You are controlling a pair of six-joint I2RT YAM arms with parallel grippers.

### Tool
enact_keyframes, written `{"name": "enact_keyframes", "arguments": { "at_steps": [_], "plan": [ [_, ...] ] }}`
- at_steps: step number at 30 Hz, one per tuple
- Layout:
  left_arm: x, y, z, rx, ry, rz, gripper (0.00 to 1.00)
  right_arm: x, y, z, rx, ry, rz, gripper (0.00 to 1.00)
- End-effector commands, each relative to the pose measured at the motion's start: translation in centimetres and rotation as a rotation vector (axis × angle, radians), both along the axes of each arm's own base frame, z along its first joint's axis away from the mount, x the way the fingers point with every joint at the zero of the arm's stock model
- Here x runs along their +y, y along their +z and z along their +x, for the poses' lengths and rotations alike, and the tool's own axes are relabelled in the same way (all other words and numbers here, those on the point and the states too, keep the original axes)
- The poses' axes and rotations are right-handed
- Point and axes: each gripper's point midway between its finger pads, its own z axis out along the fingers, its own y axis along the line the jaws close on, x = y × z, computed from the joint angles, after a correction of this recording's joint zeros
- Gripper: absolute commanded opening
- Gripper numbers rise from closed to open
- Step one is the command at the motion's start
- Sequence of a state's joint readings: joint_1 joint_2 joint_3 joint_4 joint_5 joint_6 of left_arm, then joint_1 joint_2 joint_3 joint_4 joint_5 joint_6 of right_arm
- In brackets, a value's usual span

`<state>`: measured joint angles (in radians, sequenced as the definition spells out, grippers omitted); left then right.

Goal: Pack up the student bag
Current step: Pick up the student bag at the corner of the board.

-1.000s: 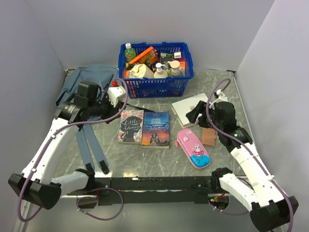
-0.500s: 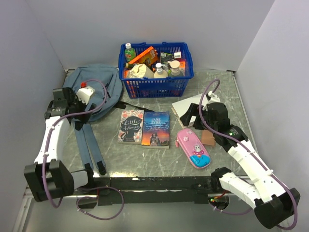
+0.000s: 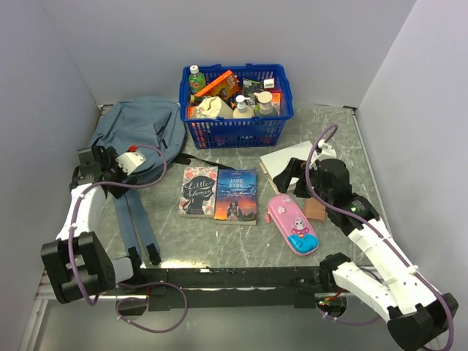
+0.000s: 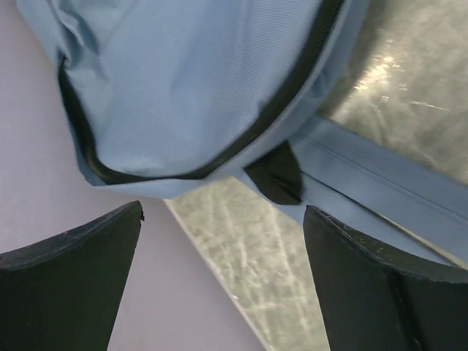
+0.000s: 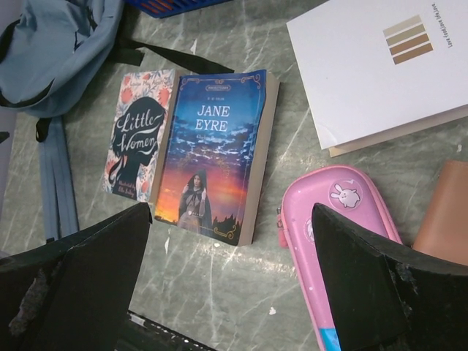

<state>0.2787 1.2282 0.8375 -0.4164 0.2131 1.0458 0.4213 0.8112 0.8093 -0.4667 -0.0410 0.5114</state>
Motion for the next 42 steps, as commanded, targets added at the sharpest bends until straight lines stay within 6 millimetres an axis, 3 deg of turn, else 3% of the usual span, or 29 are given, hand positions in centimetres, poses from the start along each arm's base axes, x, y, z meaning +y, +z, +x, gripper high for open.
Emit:
{"name": "enact_keyframes", "arguments": {
  "at_steps": [1, 8, 11, 14, 15, 17, 18, 24, 25, 27, 28, 30, 31, 33, 36, 38, 39, 41, 42],
  "plan": [
    [0.9, 0.9, 2.6, -0.084, -0.084, 0.101, 0.96, 0.1, 0.7, 0.1, -0.04, 0.003, 0.008, 0.99],
    [2.3, -1.1, 4.0, -0.113, -0.079, 0.177, 0.99, 0.4, 1.2, 0.1, -0.048, 0.012, 0.022, 0.97],
    [1.8, -1.7, 4.2, -0.107, -0.082, 0.139, 0.84, 0.4, 1.6, 0.0, -0.055, 0.017, 0.025, 0.95],
    [1.2, -1.5, 4.2, -0.117, -0.076, 0.089, 0.56, 0.4, 2.0, -0.1, -0.061, 0.022, 0.024, 0.94],
    [1.0, -1.3, 4.2, -0.117, -0.073, 0.074, 0.38, 0.4, 2.1, -0.1, -0.066, 0.023, 0.024, 0.93],
    [0.6, -0.2, 4.6, -0.142, -0.054, 0.026, 0.16, 0.5, 2.3, -0.2, -0.069, 0.028, 0.025, 0.92],
    [0.5, 0.6, 4.7, -0.164, -0.041, 0.009, 0.01, 0.4, 2.4, -0.2, -0.073, 0.027, 0.027, 0.91],
    [0.1, 7.4, 6.0, -0.323, 0.083, -0.183, 0.01, 0.5, 2.8, -0.7, -0.084, 0.036, 0.041, 0.89],
    [0.4, 9.7, 6.5, -0.373, 0.102, -0.207, 0.01, 0.4, 2.9, -0.8, -0.087, 0.035, 0.044, 0.89],
    [0.8, 11.9, 6.8, -0.416, 0.18, -0.319, 0.01, 0.3, 2.9, -0.9, -0.087, 0.034, 0.044, 0.88],
    [1.2, 14.7, 7.3, -0.469, 0.198, -0.346, 0.01, 0.3, 3.0, -1.0, -0.092, 0.034, 0.045, 0.88],
    [2.0, 16.6, 7.4, -0.496, 0.279, -0.451, 0.01, 0.2, 3.1, -1.2, -0.092, 0.035, 0.044, 0.88],
    [2.3, 19.0, 7.6, -0.537, 0.284, -0.473, 0.01, 0.1, 3.2, -1.2, -0.094, 0.033, 0.045, 0.88],
    [2.6, 21.6, 7.2, -0.579, 0.317, -0.555, 0.01, 0.1, 3.3, -1.4, -0.098, 0.037, 0.042, 0.88],
    [1.8, 25.3, 6.4, -0.64, 0.304, -0.65, 0.01, 0.0, 3.4, -1.5, -0.104, 0.034, 0.042, 0.87],
    [0.2, 26.9, 5.8, -0.632, 0.267, -0.726, 0.01, 0.0, 3.4, -1.5, -0.104, 0.038, 0.042, 0.87],
    [-0.5, 29.0, 5.4, -0.661, 0.237, -0.746, 0.01, 0.0, 3.5, -1.5, -0.105, 0.037, 0.043, 0.87],
    [-2.1, 31.2, 4.8, -0.66, 0.189, -0.818, 0.01, 0.1, 3.5, -1.4, -0.103, 0.041, 0.043, 0.87],
    [-2.7, 33.8, 4.2, -0.7, 0.154, -0.826, 0.01, 0.2, 3.4, -1.4, -0.1, 0.042, 0.042, 0.87]
  ]
}}
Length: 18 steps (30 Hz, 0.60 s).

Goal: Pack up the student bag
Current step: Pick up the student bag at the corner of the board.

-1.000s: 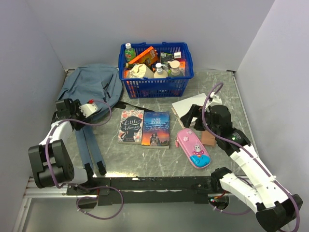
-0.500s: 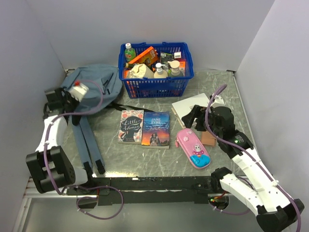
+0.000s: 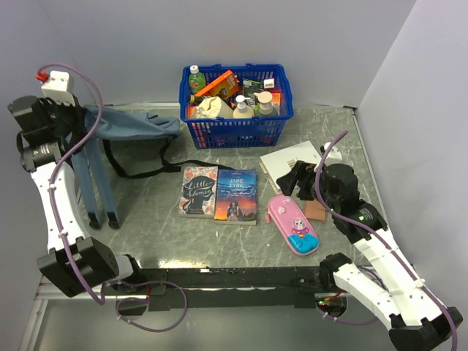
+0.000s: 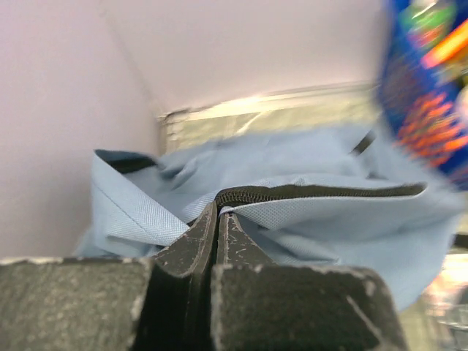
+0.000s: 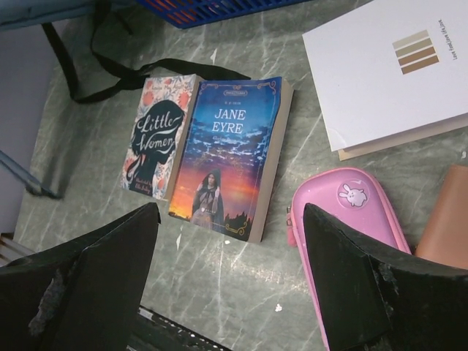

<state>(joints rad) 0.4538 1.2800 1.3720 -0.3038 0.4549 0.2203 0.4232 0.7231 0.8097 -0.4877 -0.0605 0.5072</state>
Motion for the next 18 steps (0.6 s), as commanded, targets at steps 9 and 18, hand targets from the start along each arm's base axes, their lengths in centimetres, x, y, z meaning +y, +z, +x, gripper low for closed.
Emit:
{"name": "enact_keyframes", "arguments": {
  "at_steps": [9, 18],
  "plan": [
    [-9.0, 20.7, -6.0, -0.41, -0.284, -0.158, 0.01, 0.8, 0.7, 0.2, -0.014, 0.032, 0.016, 0.86],
    [-17.3, 9.9, -7.2, -0.229, -0.444, -0.07, 0.01, 0.8, 0.0, 0.3, 0.01, 0.029, -0.002, 0.86]
  ]
}}
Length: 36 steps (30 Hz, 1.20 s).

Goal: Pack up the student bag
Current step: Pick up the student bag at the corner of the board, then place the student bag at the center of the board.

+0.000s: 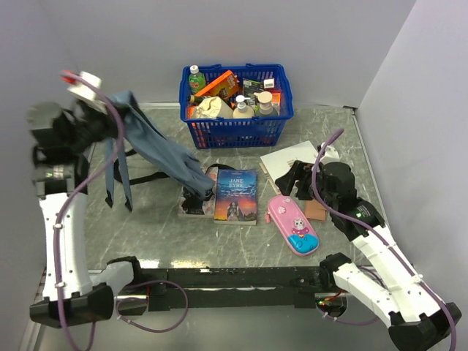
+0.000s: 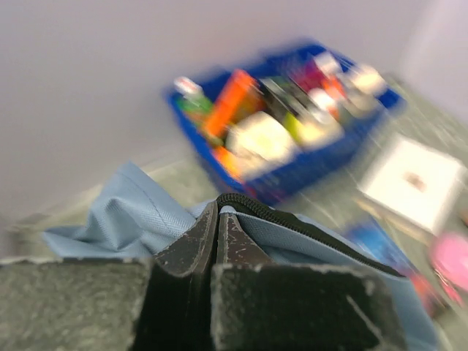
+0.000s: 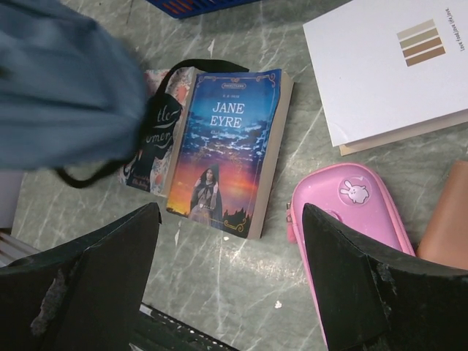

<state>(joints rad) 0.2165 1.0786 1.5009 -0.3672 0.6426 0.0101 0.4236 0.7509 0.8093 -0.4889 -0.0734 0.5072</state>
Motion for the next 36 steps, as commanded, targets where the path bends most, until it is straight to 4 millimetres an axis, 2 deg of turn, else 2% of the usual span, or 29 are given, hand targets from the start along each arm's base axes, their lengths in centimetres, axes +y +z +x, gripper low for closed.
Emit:
{"name": "enact_keyframes", "arguments": {
  "at_steps": [1, 2, 4, 5, 6, 7, 8, 9, 10, 11, 13, 14, 15, 16, 17, 19, 20, 21, 22, 23, 24, 25, 26, 27, 28, 30, 31, 35, 36],
  "plan": [
    [-2.4, -0.8, -0.3, -0.03, -0.03, 0.023, 0.01, 0.5, 0.7, 0.1, -0.016, 0.022, 0.005, 0.86],
    [-2.3, 1.6, -0.6, -0.073, -0.018, 0.011, 0.01, 0.6, 0.8, 0.1, -0.015, 0.023, 0.007, 0.86],
    [-2.1, 3.8, 0.1, -0.088, 0.0, -0.044, 0.01, 0.7, 1.1, 0.2, -0.016, 0.024, 0.011, 0.85],
    [-2.1, 7.6, -0.8, -0.166, 0.002, -0.05, 0.01, 0.8, 1.1, 0.2, -0.015, 0.026, 0.013, 0.85],
    [-2.1, 9.5, -1.1, -0.201, 0.008, -0.065, 0.01, 0.8, 1.3, 0.3, -0.018, 0.028, 0.015, 0.85],
    [-1.7, 10.7, 0.1, -0.203, 0.029, -0.101, 0.01, 1.0, 1.4, 0.3, -0.018, 0.031, 0.017, 0.85],
    [-1.7, 15.5, -2.0, -0.306, 0.031, -0.11, 0.01, 1.0, 1.5, 0.3, -0.018, 0.03, 0.017, 0.85],
    [-1.6, 17.5, -2.4, -0.341, 0.036, -0.126, 0.01, 1.1, 1.6, 0.4, -0.016, 0.029, 0.017, 0.85],
    [-1.4, 18.1, -0.5, -0.327, 0.041, -0.154, 0.01, 1.3, 1.6, 0.3, -0.015, 0.033, 0.02, 0.85],
    [-1.5, 22.4, -3.3, -0.439, 0.04, -0.161, 0.01, 1.4, 1.8, 0.3, -0.018, 0.035, 0.021, 0.84],
    [-1.3, 24.7, -3.1, -0.497, 0.048, -0.186, 0.01, 1.5, 1.8, 0.3, -0.017, 0.035, 0.021, 0.84],
    [-0.7, 26.6, -4.1, -0.577, 0.078, -0.204, 0.01, 1.6, 1.8, 0.3, -0.016, 0.033, 0.021, 0.84],
    [-0.4, 27.2, -4.2, -0.615, 0.097, -0.207, 0.01, 1.7, 2.0, 0.3, -0.017, 0.035, 0.025, 0.84],
    [-0.2, 28.1, -5.9, -0.665, 0.111, -0.213, 0.01, 1.7, 2.1, 0.3, -0.019, 0.036, 0.027, 0.84],
    [0.3, 26.3, -3.9, -0.624, 0.139, -0.213, 0.01, 1.9, 2.2, 0.2, -0.02, 0.04, 0.029, 0.84],
    [0.2, 25.9, -4.8, -0.656, 0.152, -0.179, 0.01, 1.9, 2.3, 0.2, -0.02, 0.039, 0.025, 0.84],
    [0.2, 23.3, -2.8, -0.586, 0.162, -0.162, 0.01, 1.9, 2.5, 0.2, -0.023, 0.039, 0.023, 0.84],
    [0.1, 21.9, -2.1, -0.562, 0.169, -0.137, 0.01, 1.9, 2.5, 0.1, -0.022, 0.04, 0.019, 0.84],
    [0.1, 21.3, -3.3, -0.562, 0.172, -0.126, 0.01, 1.8, 2.5, 0.1, -0.023, 0.038, 0.017, 0.84],
    [-0.1, 17.1, -1.0, -0.465, 0.167, -0.11, 0.01, 1.8, 2.6, 0.0, -0.026, 0.039, 0.015, 0.84],
    [-0.7, 15.3, -0.9, -0.439, 0.145, -0.08, 0.01, 1.7, 2.5, 0.0, -0.024, 0.036, 0.008, 0.84],
    [-1.2, 14.6, -2.7, -0.443, 0.13, -0.074, 0.01, 1.6, 2.6, 0.0, -0.026, 0.035, 0.007, 0.84],
    [-1.4, 10.1, -1.1, -0.345, 0.123, -0.06, 0.01, 1.6, 2.5, 0.0, -0.026, 0.036, 0.005, 0.84],
    [-2.9, 8.2, -1.4, -0.302, 0.073, -0.061, 0.01, 1.6, 2.4, 0.0, -0.024, 0.038, 0.004, 0.84],
    [-3.9, 5.0, -2.1, -0.23, 0.03, -0.052, 0.01, 1.6, 2.3, 0.0, -0.02, 0.037, 0.003, 0.84],
    [-5.8, 1.6, -3.0, -0.141, -0.05, -0.054, 0.01, 1.8, 2.1, 0.0, -0.016, 0.041, 0.004, 0.84],
    [-6.8, -1.5, -3.7, -0.062, -0.099, -0.051, 0.01, 1.9, 2.0, 0.0, -0.012, 0.047, 0.005, 0.84],
    [-11.0, -8.7, -5.7, 0.133, -0.257, -0.015, 0.02, 2.3, 1.3, 0.0, 0.011, 0.051, 0.015, 0.85],
    [-12.8, -10.2, -6.7, 0.18, -0.321, -0.002, 0.03, 2.3, 1.2, 0.1, 0.015, 0.051, 0.016, 0.84]
  ]
}}
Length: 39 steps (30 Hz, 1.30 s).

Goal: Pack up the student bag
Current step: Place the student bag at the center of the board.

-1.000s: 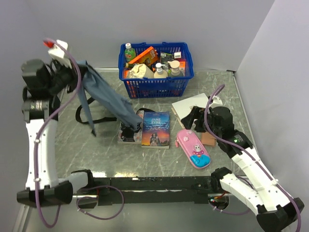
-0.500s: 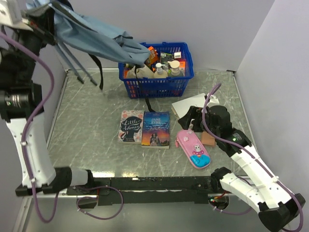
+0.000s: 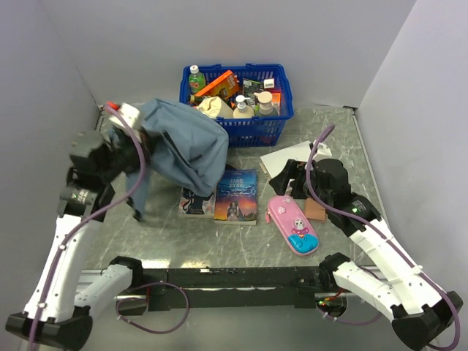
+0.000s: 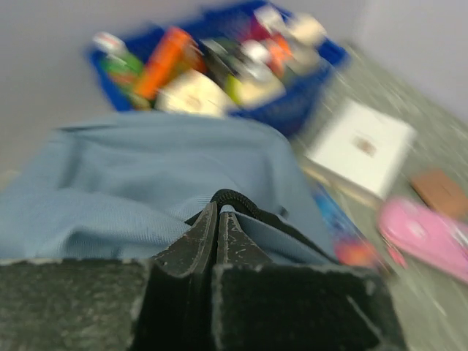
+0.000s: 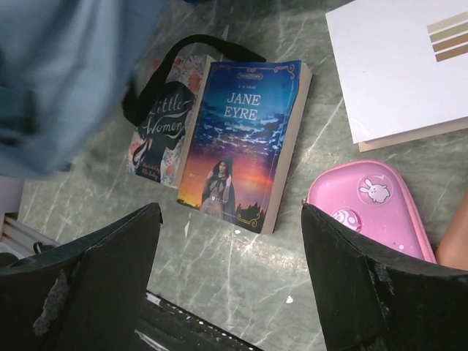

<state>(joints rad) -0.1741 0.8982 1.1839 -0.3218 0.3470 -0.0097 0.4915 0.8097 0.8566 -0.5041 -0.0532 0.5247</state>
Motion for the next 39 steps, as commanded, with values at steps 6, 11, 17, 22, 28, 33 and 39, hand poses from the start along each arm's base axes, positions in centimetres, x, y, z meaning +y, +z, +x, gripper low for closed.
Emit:
{"name": "enact_keyframes", "arguments": {
  "at_steps": [6, 11, 17, 22, 28, 33, 39],
  "plan": [
    [-9.9, -9.8, -7.6, 0.301, -0.394, 0.073, 0.06, 1.2, -0.2, 0.0, 0.026, 0.017, 0.028, 0.85],
    [-12.9, -14.1, -11.9, 0.476, -0.593, 0.092, 0.85, 1.9, -1.4, 0.4, 0.071, 0.029, 0.016, 0.88],
    [-14.4, -9.4, -9.7, 0.346, -0.613, 0.157, 0.96, 2.5, -2.5, 0.3, 0.085, 0.045, 0.013, 0.89],
    [-12.2, -7.2, -3.4, 0.251, -0.36, 0.321, 0.96, 4.0, -4.5, 0.2, 0.137, 0.088, -0.016, 0.88],
    [-7.5, -16.0, 0.4, 0.427, -0.269, 0.452, 0.97, 7.7, -5.7, -2.1, 0.201, 0.173, -0.048, 0.87],
    [-5.4, -20.2, 1.2, 0.444, -0.296, 0.461, 0.97, 9.5, -8.2, -5.0, 0.308, 0.203, -0.121, 0.85],
    [-6.4, -22.7, -0.1, 0.41, -0.511, 0.489, 0.96, 11.0, -10.0, -7.1, 0.363, 0.237, -0.168, 0.82]
  ]
}}
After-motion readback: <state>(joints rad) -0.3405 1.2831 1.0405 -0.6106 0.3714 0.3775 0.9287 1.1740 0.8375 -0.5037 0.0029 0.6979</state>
